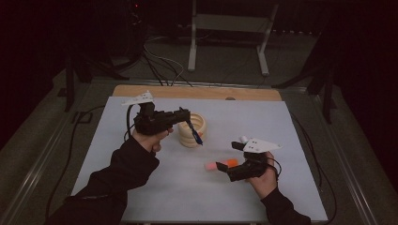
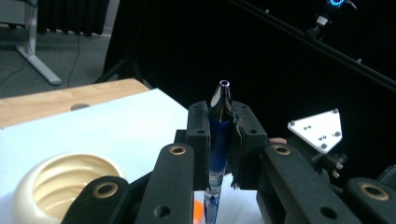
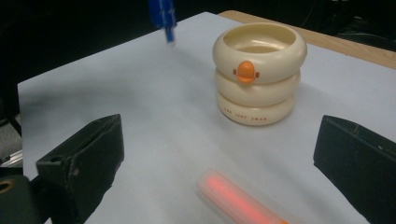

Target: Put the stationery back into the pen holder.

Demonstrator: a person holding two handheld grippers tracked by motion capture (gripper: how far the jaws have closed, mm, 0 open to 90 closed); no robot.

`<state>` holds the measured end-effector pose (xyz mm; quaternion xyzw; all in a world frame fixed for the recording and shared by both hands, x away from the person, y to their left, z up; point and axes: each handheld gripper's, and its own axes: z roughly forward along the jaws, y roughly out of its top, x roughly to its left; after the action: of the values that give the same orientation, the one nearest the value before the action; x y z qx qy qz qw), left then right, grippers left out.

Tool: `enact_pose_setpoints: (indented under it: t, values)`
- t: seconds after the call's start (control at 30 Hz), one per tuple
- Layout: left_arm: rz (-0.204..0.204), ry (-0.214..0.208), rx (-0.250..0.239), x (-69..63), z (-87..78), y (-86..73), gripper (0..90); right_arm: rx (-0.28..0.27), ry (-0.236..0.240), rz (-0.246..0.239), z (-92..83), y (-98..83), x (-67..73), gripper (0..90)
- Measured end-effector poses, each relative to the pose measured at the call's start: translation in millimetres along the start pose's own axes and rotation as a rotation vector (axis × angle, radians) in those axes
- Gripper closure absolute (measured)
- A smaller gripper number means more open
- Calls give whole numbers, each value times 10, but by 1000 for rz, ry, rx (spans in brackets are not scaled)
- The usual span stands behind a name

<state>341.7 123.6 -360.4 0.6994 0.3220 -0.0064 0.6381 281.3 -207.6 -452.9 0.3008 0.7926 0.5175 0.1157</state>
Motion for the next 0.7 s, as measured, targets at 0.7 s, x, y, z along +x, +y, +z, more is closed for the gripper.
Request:
enact_pose_setpoints:
  t: [0.7]
  values:
    - [13, 100, -22, 307, 163, 108, 807, -5, 11, 7, 3, -2, 3, 17]
